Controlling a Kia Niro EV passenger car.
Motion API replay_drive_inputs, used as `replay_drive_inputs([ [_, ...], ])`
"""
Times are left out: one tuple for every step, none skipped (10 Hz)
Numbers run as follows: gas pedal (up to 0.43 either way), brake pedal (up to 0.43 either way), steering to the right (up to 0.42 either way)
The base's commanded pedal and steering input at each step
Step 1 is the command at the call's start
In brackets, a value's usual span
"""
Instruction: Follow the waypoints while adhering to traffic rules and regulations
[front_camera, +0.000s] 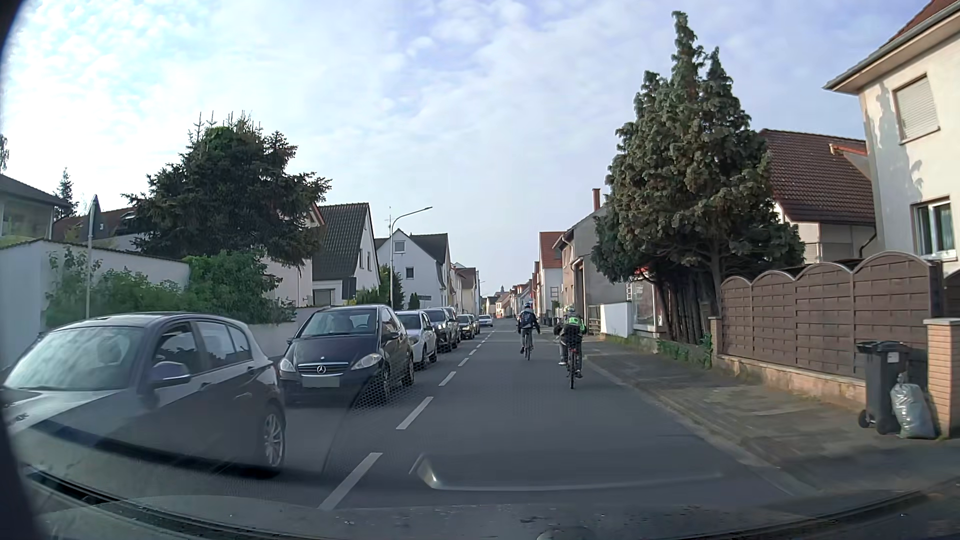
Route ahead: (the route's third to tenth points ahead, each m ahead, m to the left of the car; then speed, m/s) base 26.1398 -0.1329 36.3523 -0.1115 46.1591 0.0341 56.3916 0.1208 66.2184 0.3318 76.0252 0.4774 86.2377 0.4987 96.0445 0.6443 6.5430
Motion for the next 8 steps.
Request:
replay_drive_inputs([
  [0.079, 0.0, -0.006],
  [0.079, 0.0, -0.006],
  [0.079, 0.0, -0.006],
  [0.079, 0.0, -0.006],
  [0.079, 0.0, -0.006],
  [0.079, 0.0, -0.006],
  [0.079, 0.0, -0.008],
  [0.039, 0.0, -0.01],
])
